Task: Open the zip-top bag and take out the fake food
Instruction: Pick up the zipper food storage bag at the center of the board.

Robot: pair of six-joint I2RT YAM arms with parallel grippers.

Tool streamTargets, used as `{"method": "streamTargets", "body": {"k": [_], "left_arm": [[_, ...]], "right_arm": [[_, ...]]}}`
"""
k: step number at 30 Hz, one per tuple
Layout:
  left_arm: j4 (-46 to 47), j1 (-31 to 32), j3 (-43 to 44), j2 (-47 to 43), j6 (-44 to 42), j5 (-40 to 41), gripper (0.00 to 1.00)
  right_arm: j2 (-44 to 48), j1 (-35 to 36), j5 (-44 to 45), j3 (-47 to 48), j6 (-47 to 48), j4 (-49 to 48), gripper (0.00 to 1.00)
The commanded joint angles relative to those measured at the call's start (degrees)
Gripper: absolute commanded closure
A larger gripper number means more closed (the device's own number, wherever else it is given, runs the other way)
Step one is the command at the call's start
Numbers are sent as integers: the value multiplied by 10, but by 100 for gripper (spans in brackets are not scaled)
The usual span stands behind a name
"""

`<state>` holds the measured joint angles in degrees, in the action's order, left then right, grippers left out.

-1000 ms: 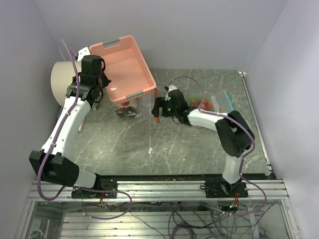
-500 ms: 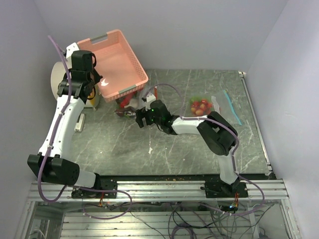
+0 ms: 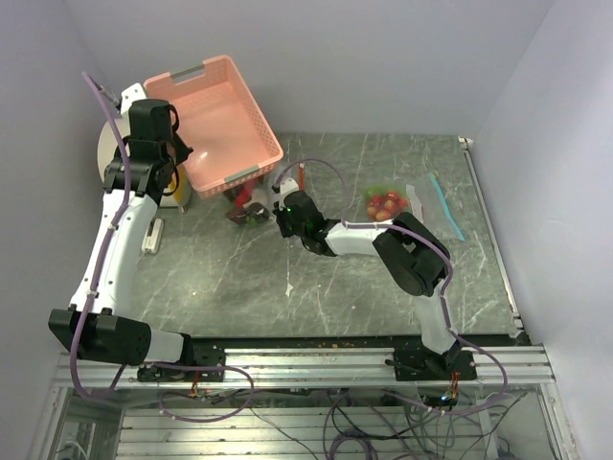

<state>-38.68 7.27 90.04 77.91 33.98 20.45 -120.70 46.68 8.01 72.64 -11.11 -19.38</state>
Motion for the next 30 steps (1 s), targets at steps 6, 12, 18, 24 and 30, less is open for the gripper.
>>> {"method": "streamTargets", "body": {"k": [6, 12, 18, 24, 30], "left_arm": [[47, -5, -16, -11, -23, -41, 93], [103, 1, -52, 5, -15, -109, 93], [152, 37, -76, 29, -11, -116, 93], [163, 57, -61, 86, -32, -130, 93], [158, 45, -44, 155, -78, -180, 93]], "right_arm": [[91, -11, 66, -47, 0, 18, 100], [201, -43, 93, -121, -10, 30, 100], [328, -109, 93, -196, -31, 45, 100], [441, -169, 107, -226, -20, 96, 100], [548, -220, 143, -271, -7, 130, 100]]}}
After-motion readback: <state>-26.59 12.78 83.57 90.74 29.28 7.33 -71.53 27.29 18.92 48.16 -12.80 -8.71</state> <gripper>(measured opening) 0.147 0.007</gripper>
